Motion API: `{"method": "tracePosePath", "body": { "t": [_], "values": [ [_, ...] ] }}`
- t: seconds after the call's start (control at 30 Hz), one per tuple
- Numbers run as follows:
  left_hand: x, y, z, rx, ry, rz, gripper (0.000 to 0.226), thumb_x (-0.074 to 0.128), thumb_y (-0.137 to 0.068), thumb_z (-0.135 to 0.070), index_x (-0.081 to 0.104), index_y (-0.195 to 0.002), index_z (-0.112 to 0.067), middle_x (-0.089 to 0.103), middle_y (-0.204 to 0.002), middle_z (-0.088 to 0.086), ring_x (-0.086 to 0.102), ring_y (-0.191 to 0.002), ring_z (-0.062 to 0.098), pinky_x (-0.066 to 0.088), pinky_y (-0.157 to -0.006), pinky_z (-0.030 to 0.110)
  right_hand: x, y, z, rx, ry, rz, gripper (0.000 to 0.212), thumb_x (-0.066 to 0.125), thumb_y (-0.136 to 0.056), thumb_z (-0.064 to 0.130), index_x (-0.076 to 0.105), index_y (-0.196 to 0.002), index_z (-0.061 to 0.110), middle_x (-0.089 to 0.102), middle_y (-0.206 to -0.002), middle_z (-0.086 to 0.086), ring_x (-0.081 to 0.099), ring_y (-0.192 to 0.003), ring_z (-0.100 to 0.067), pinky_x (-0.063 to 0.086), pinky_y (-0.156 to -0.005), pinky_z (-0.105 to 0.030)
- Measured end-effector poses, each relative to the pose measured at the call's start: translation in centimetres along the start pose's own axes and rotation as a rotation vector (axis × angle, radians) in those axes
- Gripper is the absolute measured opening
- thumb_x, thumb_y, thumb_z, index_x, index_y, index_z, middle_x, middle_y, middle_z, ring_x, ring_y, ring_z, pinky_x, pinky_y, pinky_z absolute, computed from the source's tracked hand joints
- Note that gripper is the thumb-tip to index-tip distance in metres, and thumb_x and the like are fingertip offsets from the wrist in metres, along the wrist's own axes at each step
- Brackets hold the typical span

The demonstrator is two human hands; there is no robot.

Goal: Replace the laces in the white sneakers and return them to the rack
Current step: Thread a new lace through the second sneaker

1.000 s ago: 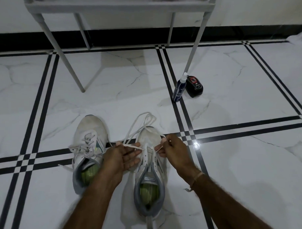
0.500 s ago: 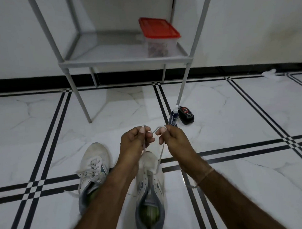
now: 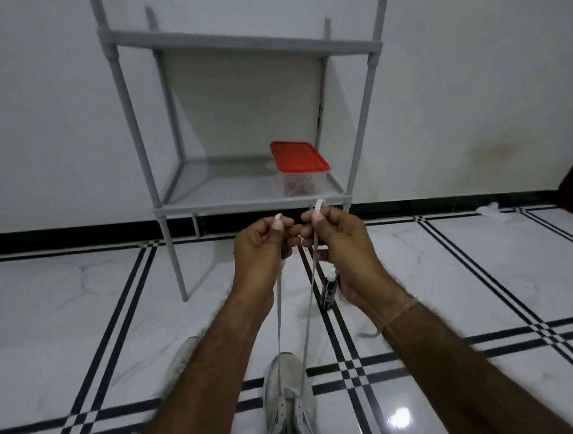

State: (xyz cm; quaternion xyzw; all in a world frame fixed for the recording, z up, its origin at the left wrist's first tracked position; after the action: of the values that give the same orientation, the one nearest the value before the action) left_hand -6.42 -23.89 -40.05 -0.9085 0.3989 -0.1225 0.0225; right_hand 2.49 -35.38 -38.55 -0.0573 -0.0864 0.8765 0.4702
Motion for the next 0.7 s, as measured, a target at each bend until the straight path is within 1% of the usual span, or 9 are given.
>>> {"method": "tracePosePath", "body": {
  "t": [0.1,0.2,0.3,0.37,0.47,0.53,0.6,0.63,0.7],
  "values": [
    [0.9,-0.7,-3.1,0.074,0.021,0.016,0.024,0.049,-0.106,-0.015,0.07,-0.101,-0.007,0.079,-0.09,0.006,0.074,-0.082,0.012,0.056,-0.071,0.017,-0.3,-1.1,3.2,-0.072,-0.01,-0.03,0.021,0.054,-0.105,0.022,0.071,-0.105,0.009,0.074,-0.078,0.003,0.067,-0.072,-0.008,0.05,-0.069,-0.03],
    [1.4,-1.4,-5.8,0.125,0.008,0.004,0.025,0.049,-0.105,-0.016,0.072,-0.103,-0.005,0.078,-0.094,0.007,0.071,-0.08,0.007,0.056,-0.071,0.016,-0.3,-2.1,5.8,-0.12,-0.023,-0.044,0.019,0.058,-0.104,0.023,0.074,-0.103,0.012,0.075,-0.082,0.001,0.066,-0.073,-0.009,0.051,-0.066,-0.027],
    [1.9,-1.9,-8.1,0.153,0.001,-0.03,0.023,0.053,-0.104,-0.021,0.074,-0.103,-0.01,0.078,-0.095,0.001,0.07,-0.082,0.002,0.055,-0.069,0.013,-0.4,-2.6,7.8,-0.169,-0.025,-0.051,0.018,0.061,-0.102,0.025,0.076,-0.104,0.016,0.076,-0.092,-0.003,0.069,-0.082,-0.012,0.056,-0.071,-0.03],
    [2.1,-2.0,-9.5,0.178,0.003,-0.055,0.021,0.055,-0.103,-0.022,0.075,-0.101,-0.015,0.077,-0.091,-0.003,0.068,-0.076,-0.001,0.054,-0.065,0.012,-0.6,-2.6,8.9,-0.189,-0.053,-0.064,0.017,0.062,-0.101,0.024,0.077,-0.104,0.017,0.076,-0.094,-0.005,0.069,-0.086,-0.015,0.056,-0.073,-0.032],
    [2.3,-1.9,-11.0,0.193,0.028,-0.072,0.018,0.059,-0.101,-0.025,0.075,-0.101,-0.018,0.076,-0.086,-0.006,0.066,-0.071,-0.002,0.053,-0.063,0.016,-0.9,-2.7,10.2,-0.22,-0.084,-0.08,0.015,0.064,-0.1,0.024,0.077,-0.102,0.017,0.076,-0.09,-0.001,0.071,-0.089,-0.019,0.058,-0.077,-0.036],
    [2.6,-1.9,-12.5,0.232,0.027,-0.067,0.017,0.06,-0.1,-0.024,0.076,-0.1,-0.017,0.076,-0.081,-0.008,0.068,-0.07,-0.003,0.052,-0.061,0.014,-0.9,-2.8,11.6,-0.256,-0.101,-0.071,0.016,0.063,-0.1,0.023,0.077,-0.103,0.016,0.078,-0.091,-0.001,0.073,-0.092,-0.021,0.06,-0.081,-0.042],
    [3.0,-2.0,-13.7,0.261,0.009,-0.055,0.019,0.059,-0.101,-0.024,0.077,-0.101,-0.017,0.077,-0.085,-0.005,0.069,-0.073,-0.001,0.051,-0.059,0.011,-0.9,-3.2,12.5,-0.273,-0.104,-0.072,0.018,0.062,-0.101,0.023,0.077,-0.106,0.014,0.079,-0.095,-0.005,0.074,-0.095,-0.024,0.061,-0.082,-0.046],
    [3.2,-2.1,-14.2,0.276,0.009,-0.056,0.02,0.058,-0.101,-0.024,0.077,-0.101,-0.017,0.077,-0.087,-0.003,0.069,-0.074,-0.001,0.05,-0.059,0.01,-1.0,-3.3,12.9,-0.276,-0.108,-0.082,0.018,0.062,-0.101,0.023,0.077,-0.106,0.013,0.079,-0.095,-0.006,0.075,-0.095,-0.025,0.062,-0.081,-0.044],
    [3.2,-2.3,-15.0,0.29,0.02,-0.076,0.019,0.059,-0.101,-0.023,0.077,-0.099,-0.017,0.077,-0.086,-0.001,0.069,-0.074,0.001,0.05,-0.058,0.01,-1.0,-3.6,13.7,-0.29,-0.119,-0.093,0.019,0.063,-0.1,0.023,0.076,-0.107,0.012,0.078,-0.097,-0.008,0.075,-0.095,-0.026,0.063,-0.078,-0.038]
  ]
}}
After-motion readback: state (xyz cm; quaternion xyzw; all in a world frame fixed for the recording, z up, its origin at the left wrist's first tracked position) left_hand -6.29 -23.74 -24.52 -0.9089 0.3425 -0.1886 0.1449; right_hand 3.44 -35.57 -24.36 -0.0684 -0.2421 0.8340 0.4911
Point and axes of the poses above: each hand's wrist, its own y-axis away from the middle knuckle, its own x-axis out of the palm, z = x × y, the point moved 9 cm from there along -y, towards the middle knuckle
